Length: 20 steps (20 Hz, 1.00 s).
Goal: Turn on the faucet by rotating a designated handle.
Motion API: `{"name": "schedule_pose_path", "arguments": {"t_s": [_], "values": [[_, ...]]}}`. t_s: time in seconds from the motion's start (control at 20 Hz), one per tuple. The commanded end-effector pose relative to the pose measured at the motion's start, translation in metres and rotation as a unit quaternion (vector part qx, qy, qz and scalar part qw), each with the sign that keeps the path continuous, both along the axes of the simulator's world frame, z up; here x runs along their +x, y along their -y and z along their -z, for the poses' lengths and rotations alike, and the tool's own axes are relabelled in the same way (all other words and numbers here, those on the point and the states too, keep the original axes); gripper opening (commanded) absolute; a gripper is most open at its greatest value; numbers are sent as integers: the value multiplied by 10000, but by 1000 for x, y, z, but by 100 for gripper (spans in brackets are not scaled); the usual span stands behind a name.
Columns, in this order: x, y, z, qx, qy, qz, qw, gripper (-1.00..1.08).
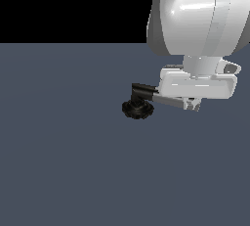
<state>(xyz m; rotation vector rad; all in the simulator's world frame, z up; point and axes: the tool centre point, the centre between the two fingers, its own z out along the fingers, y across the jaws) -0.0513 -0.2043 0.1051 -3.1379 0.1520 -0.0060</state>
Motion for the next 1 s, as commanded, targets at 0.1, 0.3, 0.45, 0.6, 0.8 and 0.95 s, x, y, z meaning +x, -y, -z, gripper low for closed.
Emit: {"name": "schedule_pose_path", "arguments": {"t_s": [0.1,0.3,0.45,0.6,0.8,0.95], "values": [[13,10,3,0,-2,-22,10000,-100],[22,21,3,0,-5,-15,10000,-100],[28,29,4,0,-9,-7,10000,-100],[34,37,4,0,-11,-2,10000,-100],[43,47,4,0,-15,6,10000,-100],[47,52,5,1,-18,12,10000,-100]]}}
